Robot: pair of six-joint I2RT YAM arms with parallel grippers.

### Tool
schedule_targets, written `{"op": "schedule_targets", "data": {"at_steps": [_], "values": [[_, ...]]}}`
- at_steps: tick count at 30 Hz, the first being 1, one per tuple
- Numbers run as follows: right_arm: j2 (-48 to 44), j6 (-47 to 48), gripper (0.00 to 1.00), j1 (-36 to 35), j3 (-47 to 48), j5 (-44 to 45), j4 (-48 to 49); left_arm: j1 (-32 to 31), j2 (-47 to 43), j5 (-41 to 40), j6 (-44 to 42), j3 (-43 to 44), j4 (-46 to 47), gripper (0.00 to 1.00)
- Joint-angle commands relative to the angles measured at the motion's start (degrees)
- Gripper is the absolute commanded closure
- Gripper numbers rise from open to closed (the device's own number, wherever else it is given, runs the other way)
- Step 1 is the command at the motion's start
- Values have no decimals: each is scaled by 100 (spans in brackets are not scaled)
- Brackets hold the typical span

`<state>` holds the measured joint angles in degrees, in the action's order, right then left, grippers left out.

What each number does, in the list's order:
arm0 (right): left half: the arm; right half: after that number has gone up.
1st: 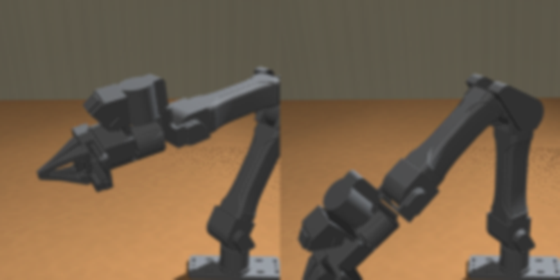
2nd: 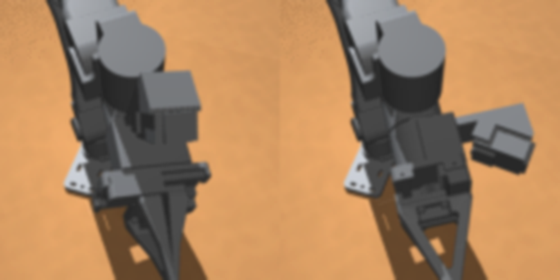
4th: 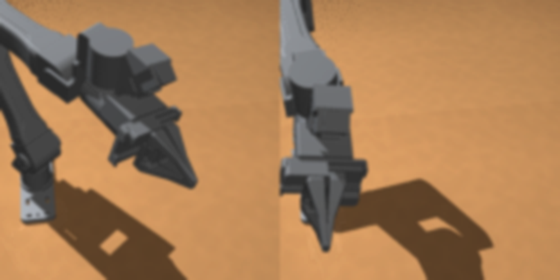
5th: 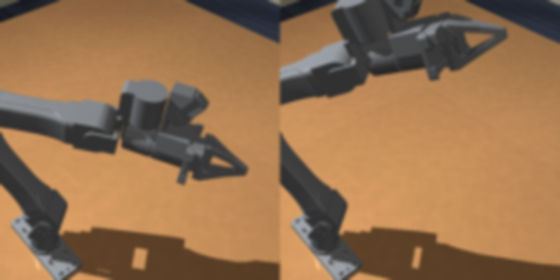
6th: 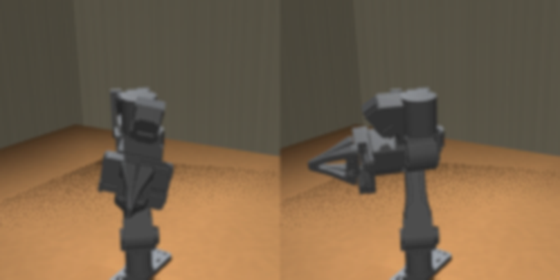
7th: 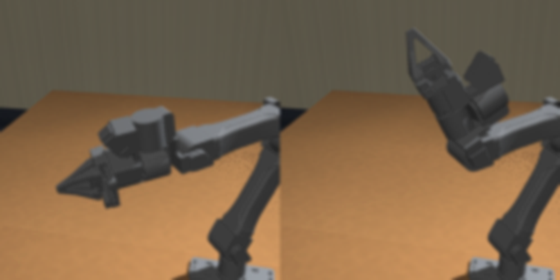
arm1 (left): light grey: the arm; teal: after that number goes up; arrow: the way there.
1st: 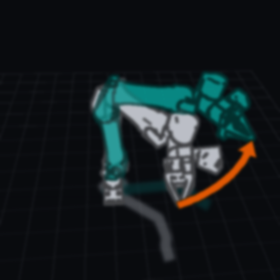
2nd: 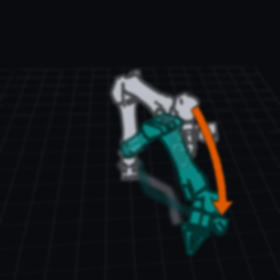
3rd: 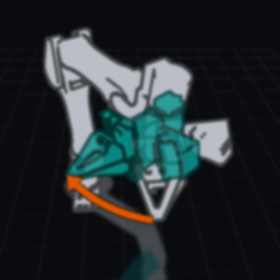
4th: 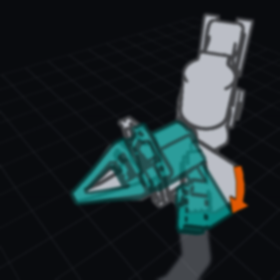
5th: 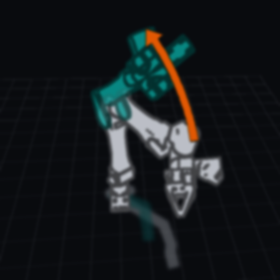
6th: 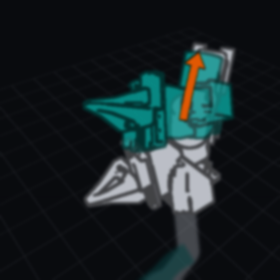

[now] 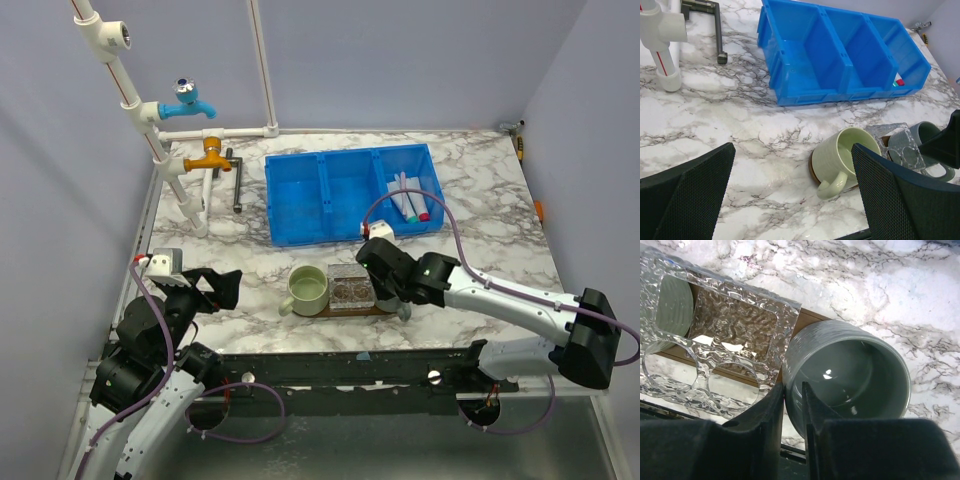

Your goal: Prepare toiletry sets of a toothbrush and toothpaste on the tray

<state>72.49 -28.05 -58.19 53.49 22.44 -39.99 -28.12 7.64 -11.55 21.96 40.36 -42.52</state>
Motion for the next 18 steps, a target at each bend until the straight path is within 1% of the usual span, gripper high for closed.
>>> {"op": "schedule_targets", "data": {"at_steps": [1,9,18], "values": [[-40,-59,75,-51,313,330,-129,26,-43,110,-40,-63,82,1],[-56,-43,71,-43,575,442,-358,30,-25,122,-41,-63,86,1],[-140,19,66,-47,986,950,-596,26,-20,110,-42,-62,80,1]]}}
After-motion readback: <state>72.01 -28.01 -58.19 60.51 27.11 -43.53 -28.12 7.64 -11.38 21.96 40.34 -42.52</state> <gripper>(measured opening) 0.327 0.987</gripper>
